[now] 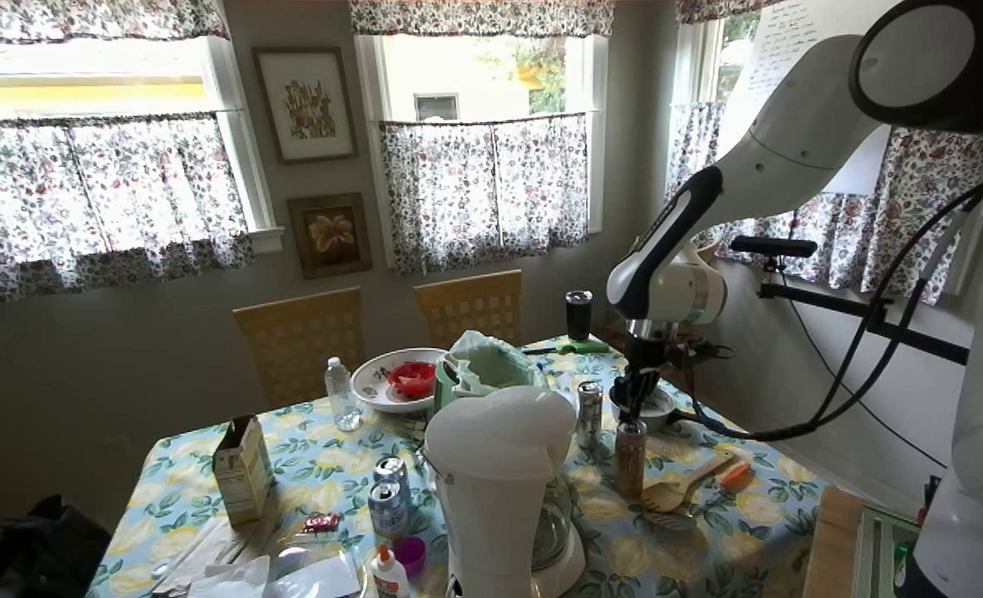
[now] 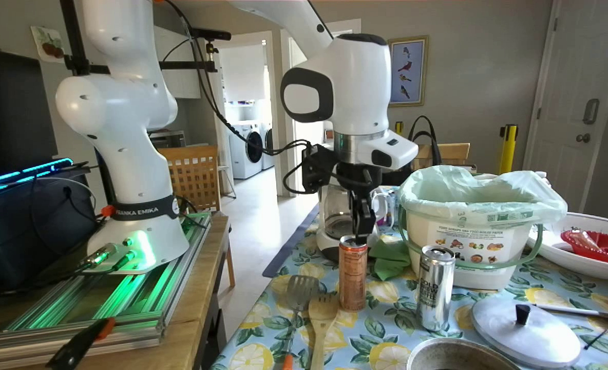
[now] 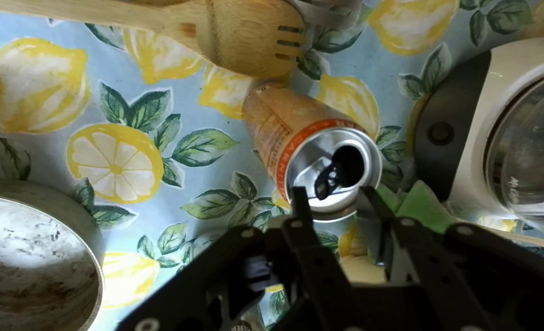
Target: Put the brown can inside the white bin
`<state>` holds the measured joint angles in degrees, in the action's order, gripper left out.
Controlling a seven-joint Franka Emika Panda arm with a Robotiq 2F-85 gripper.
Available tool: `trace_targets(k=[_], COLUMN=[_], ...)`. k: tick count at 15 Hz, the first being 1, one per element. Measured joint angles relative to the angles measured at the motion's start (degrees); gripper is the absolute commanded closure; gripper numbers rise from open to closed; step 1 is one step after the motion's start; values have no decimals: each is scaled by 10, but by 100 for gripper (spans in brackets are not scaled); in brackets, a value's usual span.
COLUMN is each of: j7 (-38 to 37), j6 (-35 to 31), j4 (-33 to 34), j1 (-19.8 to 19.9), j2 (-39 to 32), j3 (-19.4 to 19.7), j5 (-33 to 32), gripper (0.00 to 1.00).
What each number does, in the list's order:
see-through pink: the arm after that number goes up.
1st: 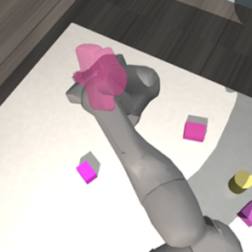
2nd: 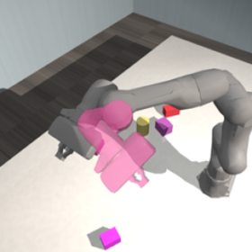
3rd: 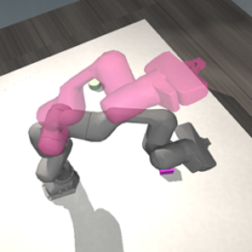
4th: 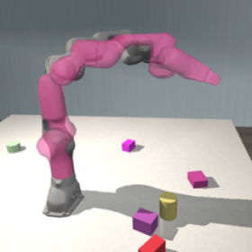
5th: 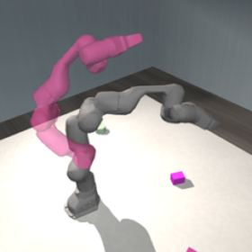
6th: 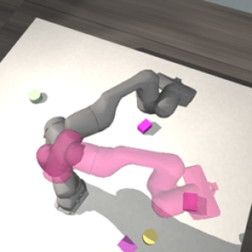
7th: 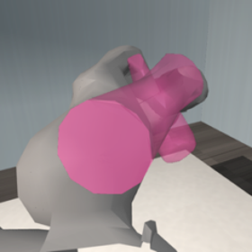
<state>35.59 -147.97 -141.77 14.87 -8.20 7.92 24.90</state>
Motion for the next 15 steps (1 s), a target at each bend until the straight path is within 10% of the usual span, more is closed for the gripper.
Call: trace_targets(k=[6,10,15], j7=[2,3,5], j6=[0,0,1], j4=[-2,-3,-1], j1=[0,0,1], j2=[-1,-2,2], j3=[0,0,0], j5=[0,0,0], gripper=[70,100,100])
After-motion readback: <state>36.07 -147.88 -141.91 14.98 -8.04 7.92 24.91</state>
